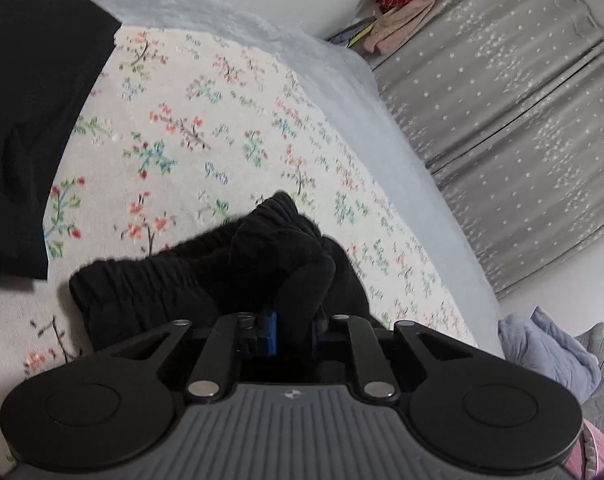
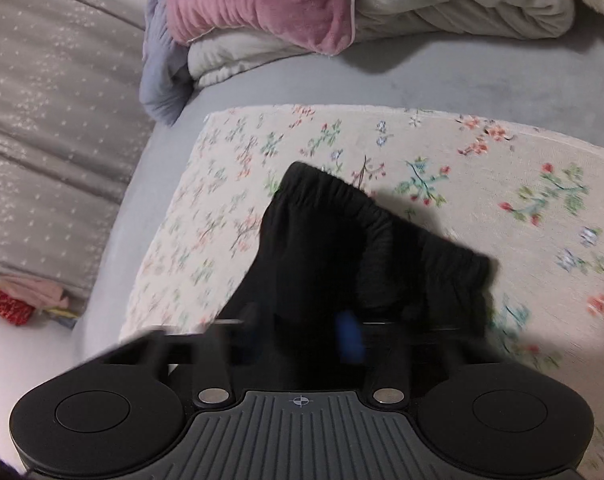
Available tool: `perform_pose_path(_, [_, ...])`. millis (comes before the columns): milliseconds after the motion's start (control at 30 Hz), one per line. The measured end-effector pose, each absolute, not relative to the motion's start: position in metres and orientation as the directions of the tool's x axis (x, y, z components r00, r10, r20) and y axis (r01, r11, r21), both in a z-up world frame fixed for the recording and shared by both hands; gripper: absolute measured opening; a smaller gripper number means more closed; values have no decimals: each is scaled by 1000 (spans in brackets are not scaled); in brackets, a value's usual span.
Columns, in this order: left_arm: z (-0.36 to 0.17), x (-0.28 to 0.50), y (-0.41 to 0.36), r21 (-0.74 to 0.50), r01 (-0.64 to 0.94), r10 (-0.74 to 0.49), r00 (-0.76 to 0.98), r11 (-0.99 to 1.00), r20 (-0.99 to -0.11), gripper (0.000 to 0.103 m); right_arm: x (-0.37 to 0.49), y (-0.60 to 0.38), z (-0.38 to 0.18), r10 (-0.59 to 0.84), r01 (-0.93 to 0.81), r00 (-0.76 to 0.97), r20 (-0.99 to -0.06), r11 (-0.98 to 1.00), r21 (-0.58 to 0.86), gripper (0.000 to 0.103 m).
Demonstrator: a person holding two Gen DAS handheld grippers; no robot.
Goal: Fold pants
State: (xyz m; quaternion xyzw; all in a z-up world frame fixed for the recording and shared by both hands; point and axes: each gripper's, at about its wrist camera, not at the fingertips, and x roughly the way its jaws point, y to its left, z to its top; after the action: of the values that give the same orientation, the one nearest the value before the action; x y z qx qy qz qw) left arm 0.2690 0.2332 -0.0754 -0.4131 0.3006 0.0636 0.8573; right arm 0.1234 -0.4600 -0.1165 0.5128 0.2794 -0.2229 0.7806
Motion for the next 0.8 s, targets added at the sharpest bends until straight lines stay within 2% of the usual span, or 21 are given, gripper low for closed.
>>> perform_pose_path(100, [-61,263,241,-686,-328,-125,844,650,-522,11,123,-446,-94,-121,554,810,-574,478,681,3])
perform_pose_path(233, [-31,237,257,-759,-263,-102,912,595,-396,11,107,-413,-31,-188,343,932,-311,737,582,3])
perform_pose_path(267, [-27,233,260,-762,-262,-92,918,593,-387,11,103,-413,-29,-180,331,936,-302,739,587,3])
perform_pose_path(333, [-29,226,266,-766,-285,-88,910,576,-405,11,99,-423,-45,-136,367,913,-385,688,626,3])
perform_pose_path(433, [-44,219,268,-733,-361,-100,859,576,-502,11,101,-442,-98,-29,508,804,-593,552,661,3])
perform_pose_path(467, [-46,217,266,-711,-377,-95,845,593,-526,11,100,-447,-110,10,533,782,-623,509,676,3])
perform_pose_path(567, [-48,210,263,-677,-388,-101,820,626,-563,11,89,-454,-109,49,505,800,-598,481,716,3])
perform_pose_path(700, [-50,201,265,-625,-401,-83,796,669,-600,11,85,-451,-114,52,524,764,-643,532,665,3])
perform_pose_path(800, [-56,196,269,-599,-400,-83,782,694,-618,11,80,-449,-108,52,489,786,-616,557,671,3])
